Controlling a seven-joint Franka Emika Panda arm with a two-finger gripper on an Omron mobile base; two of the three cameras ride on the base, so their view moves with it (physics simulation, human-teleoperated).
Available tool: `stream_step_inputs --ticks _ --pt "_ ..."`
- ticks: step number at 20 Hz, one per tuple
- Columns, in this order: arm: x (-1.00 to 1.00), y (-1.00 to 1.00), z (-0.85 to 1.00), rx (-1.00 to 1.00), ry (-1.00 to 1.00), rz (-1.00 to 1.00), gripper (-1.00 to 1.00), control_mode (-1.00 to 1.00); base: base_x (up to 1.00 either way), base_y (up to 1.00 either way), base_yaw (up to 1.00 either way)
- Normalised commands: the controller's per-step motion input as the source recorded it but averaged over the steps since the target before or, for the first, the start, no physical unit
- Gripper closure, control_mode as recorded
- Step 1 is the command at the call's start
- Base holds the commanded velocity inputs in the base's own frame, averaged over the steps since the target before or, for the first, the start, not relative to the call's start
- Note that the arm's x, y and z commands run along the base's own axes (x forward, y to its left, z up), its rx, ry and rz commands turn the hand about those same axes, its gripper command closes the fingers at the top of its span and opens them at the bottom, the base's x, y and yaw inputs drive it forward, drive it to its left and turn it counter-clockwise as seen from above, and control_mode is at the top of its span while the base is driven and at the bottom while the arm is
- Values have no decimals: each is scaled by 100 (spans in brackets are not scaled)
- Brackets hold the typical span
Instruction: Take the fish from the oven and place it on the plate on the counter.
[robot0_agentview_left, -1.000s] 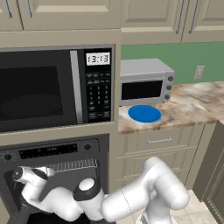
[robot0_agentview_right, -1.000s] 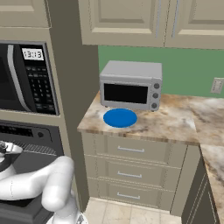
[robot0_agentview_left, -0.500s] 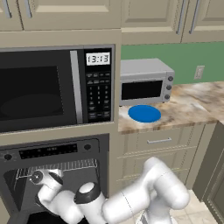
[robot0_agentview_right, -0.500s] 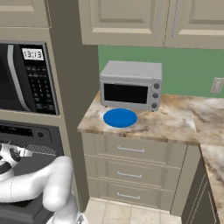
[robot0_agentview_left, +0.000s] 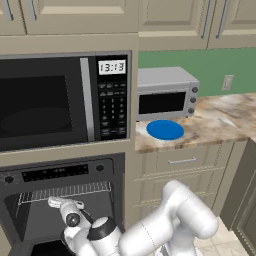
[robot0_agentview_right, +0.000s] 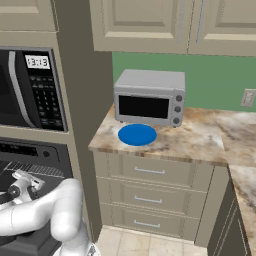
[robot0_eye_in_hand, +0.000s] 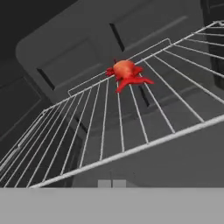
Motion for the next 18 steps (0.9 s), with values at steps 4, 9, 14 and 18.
stream_step_inputs --ticks 4,9,14,18 --pt "29 -1 -19 26 -26 -43 100 -100 0 0 0" --pt "71 2 -90 2 -8 -39 100 -100 0 0 0" --pt "45 3 -100 -20 -3 -45 100 -100 0 0 0" --pt "-13 -12 -100 -19 0 -21 100 -100 0 0 0"
